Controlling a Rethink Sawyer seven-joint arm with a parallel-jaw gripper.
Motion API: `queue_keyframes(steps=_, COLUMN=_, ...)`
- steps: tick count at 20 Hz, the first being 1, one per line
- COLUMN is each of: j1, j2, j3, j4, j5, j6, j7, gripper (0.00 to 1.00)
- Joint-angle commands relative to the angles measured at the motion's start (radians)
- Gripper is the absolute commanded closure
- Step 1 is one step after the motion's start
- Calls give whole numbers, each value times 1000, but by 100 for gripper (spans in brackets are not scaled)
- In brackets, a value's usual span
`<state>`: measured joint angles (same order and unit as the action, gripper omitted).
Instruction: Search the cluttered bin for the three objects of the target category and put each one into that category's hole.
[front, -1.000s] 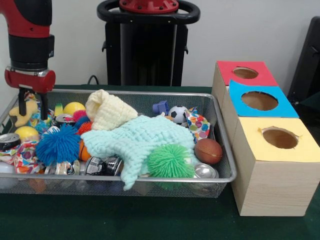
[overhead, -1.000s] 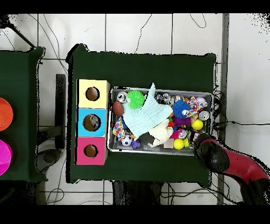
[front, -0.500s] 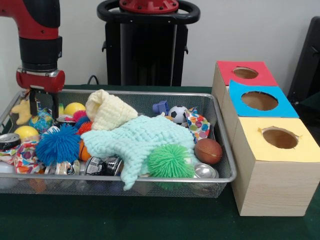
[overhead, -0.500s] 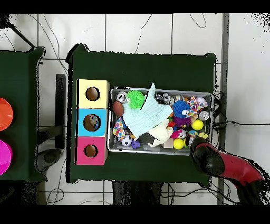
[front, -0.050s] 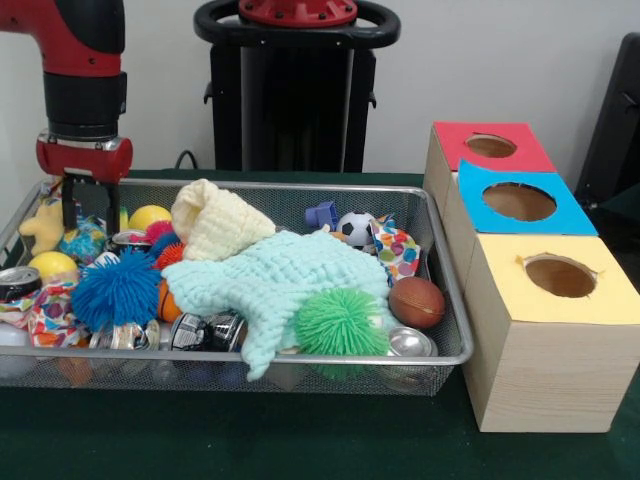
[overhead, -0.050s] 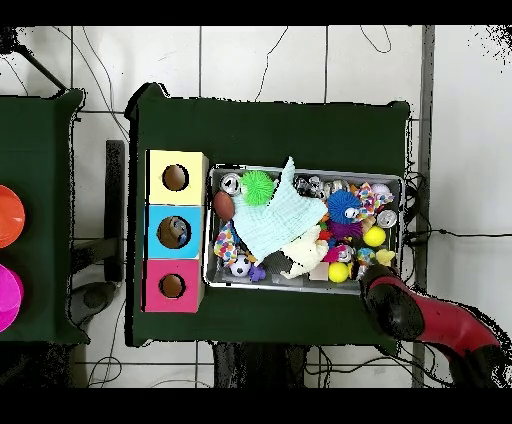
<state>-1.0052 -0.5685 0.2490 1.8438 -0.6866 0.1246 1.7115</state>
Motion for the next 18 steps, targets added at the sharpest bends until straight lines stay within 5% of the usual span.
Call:
queue_keyframes(steps=1, j1=-19, j2=71, j3=88, j4=74, j5=-79, j6=-3, j7=-13, gripper=0)
queue_keyframes(steps=18, j1=-23, j2=67, j3=97, j4=-25, j5=-86, j6=11, j7=-29, gripper=0)
